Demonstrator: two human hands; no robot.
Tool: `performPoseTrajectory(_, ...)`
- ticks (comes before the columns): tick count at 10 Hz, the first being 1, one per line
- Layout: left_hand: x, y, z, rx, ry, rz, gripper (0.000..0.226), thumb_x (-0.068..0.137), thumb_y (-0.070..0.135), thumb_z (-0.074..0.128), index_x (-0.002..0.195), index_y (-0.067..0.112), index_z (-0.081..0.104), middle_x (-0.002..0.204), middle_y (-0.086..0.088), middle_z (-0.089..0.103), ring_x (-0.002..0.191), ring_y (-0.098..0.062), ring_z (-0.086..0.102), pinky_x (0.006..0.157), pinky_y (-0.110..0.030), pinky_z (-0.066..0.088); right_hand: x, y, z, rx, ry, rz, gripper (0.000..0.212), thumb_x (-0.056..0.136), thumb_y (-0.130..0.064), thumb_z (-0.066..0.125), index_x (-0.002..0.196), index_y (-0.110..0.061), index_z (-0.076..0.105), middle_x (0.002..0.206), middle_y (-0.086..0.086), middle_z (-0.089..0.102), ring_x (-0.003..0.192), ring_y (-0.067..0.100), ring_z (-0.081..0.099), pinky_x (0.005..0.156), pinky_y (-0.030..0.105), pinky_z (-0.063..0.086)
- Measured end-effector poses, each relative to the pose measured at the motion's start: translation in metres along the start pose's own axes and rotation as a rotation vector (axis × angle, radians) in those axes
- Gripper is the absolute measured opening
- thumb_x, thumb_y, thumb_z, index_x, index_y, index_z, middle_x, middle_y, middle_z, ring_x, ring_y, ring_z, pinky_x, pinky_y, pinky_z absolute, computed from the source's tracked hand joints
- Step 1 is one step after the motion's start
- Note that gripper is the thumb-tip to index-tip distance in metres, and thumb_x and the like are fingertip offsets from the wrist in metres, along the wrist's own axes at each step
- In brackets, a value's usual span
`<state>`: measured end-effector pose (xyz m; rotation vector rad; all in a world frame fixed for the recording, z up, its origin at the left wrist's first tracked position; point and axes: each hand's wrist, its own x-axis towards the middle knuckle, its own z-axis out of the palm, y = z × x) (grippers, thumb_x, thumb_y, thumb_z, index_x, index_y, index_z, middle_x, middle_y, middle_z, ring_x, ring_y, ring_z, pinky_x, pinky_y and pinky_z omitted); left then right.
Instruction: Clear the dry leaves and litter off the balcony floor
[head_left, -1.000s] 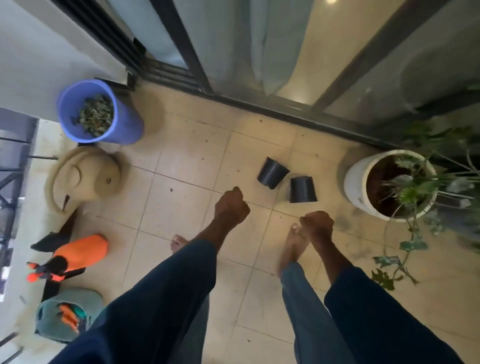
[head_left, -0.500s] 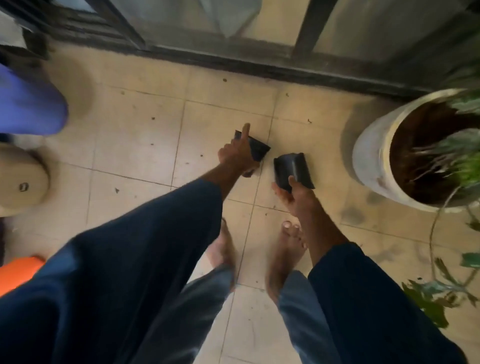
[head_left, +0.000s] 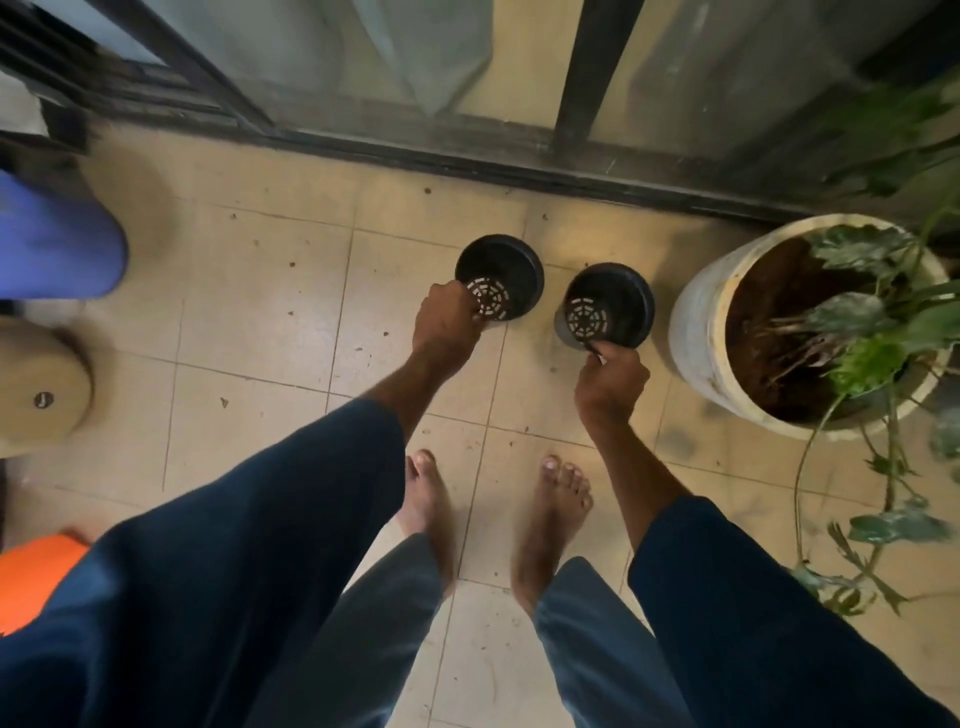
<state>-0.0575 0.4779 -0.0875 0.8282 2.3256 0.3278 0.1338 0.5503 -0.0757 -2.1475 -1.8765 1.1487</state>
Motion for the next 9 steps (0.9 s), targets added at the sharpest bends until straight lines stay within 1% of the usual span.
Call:
performPoseTrajectory(1, 0.003, -0.001, 0.011, -0.021, 0.011, 0.002, 0.012, 0.095, 0.012, 0.07, 0.106, 0.008, 0.071, 0.091, -0.002, 0.073, 0.078, -0.014, 0.068, 0.068, -0.024, 0.058, 0.018, 0.003, 0.006, -0.056, 0.02, -0.029, 0.022, 0.096, -0.003, 0.062, 0.115, -0.001, 0.071, 0.114, 0.015, 0.072, 0.11, 0.026, 0.066, 0.082, 0.017, 0.036)
performPoseTrajectory(2, 0.011, -0.015, 0.033, 0.011, 0.011, -0.031, 0.007, 0.1, 0.011, 0.064, 0.104, 0.009, 0.069, 0.09, 0.0, 0.07, 0.075, -0.009, 0.062, 0.061, -0.01, 0.042, 0.033, 0.013, 0.018, -0.108, 0.004, -0.021, 0.022, 0.096, -0.006, 0.062, 0.117, -0.001, 0.069, 0.118, 0.015, 0.07, 0.112, 0.026, 0.064, 0.081, 0.018, 0.035)
performPoseTrajectory(3, 0.017, -0.029, 0.05, -0.005, -0.009, -0.061, 0.008, 0.099, 0.01, 0.063, 0.104, 0.007, 0.069, 0.095, -0.003, 0.072, 0.08, -0.01, 0.065, 0.058, -0.008, 0.038, 0.045, 0.028, 0.026, -0.186, -0.046, -0.019, 0.025, 0.097, -0.007, 0.061, 0.12, 0.0, 0.067, 0.12, 0.015, 0.068, 0.112, 0.025, 0.064, 0.079, 0.017, 0.034)
performPoseTrajectory(4, 0.019, -0.038, 0.051, -0.005, -0.057, -0.102, 0.015, 0.093, 0.004, 0.068, 0.108, 0.007, 0.068, 0.108, -0.008, 0.07, 0.091, -0.016, 0.066, 0.062, -0.01, 0.042, 0.052, 0.038, 0.031, -0.204, -0.091, 0.002, 0.028, 0.097, -0.01, 0.061, 0.123, -0.002, 0.065, 0.123, 0.014, 0.066, 0.113, 0.024, 0.063, 0.079, 0.018, 0.035)
performPoseTrajectory(5, 0.02, -0.036, 0.047, 0.011, -0.096, -0.128, 0.028, 0.088, 0.003, 0.071, 0.115, 0.008, 0.065, 0.127, -0.015, 0.062, 0.099, -0.017, 0.061, 0.077, -0.02, 0.049, 0.056, 0.039, 0.028, -0.157, -0.136, 0.036, 0.032, 0.094, -0.005, 0.063, 0.126, -0.005, 0.064, 0.127, 0.014, 0.066, 0.116, 0.025, 0.063, 0.083, 0.021, 0.041)
performPoseTrajectory(6, 0.013, -0.025, 0.035, 0.06, -0.121, -0.118, 0.039, 0.087, 0.002, 0.072, 0.124, 0.012, 0.064, 0.143, -0.017, 0.049, 0.105, -0.023, 0.061, 0.081, -0.024, 0.047, 0.054, 0.034, 0.021, -0.085, -0.212, 0.069, 0.045, 0.092, 0.001, 0.063, 0.136, -0.007, 0.058, 0.137, 0.012, 0.062, 0.127, 0.026, 0.058, 0.094, 0.022, 0.042)
performPoseTrajectory(7, 0.005, -0.015, 0.024, 0.118, -0.136, -0.114, 0.048, 0.086, 0.001, 0.074, 0.131, 0.014, 0.06, 0.157, -0.02, 0.033, 0.104, -0.027, 0.065, 0.08, -0.025, 0.05, 0.048, 0.03, 0.018, -0.133, -0.207, 0.036, 0.055, 0.092, 0.0, 0.065, 0.144, -0.012, 0.052, 0.142, 0.013, 0.057, 0.13, 0.027, 0.055, 0.103, 0.031, 0.046)
performPoseTrajectory(8, -0.01, -0.007, 0.014, 0.218, -0.175, -0.062, 0.062, 0.088, 0.001, 0.073, 0.143, 0.016, 0.048, 0.168, -0.025, 0.005, 0.106, -0.03, 0.067, 0.083, -0.03, 0.055, 0.032, 0.024, 0.012, -0.206, -0.251, 0.033, 0.066, 0.092, -0.001, 0.064, 0.152, -0.018, 0.043, 0.152, 0.017, 0.042, 0.131, 0.031, 0.052, 0.1, 0.033, 0.048)
performPoseTrajectory(9, -0.026, 0.003, 0.008, 0.295, -0.171, -0.016, 0.071, 0.089, 0.0, 0.071, 0.148, 0.016, 0.037, 0.168, -0.026, -0.012, 0.108, -0.03, 0.064, 0.087, -0.035, 0.058, 0.014, 0.017, 0.0, -0.266, -0.286, 0.051, 0.078, 0.093, -0.001, 0.065, 0.158, -0.024, 0.029, 0.167, 0.021, 0.008, 0.146, 0.037, 0.036, 0.108, 0.034, 0.044)
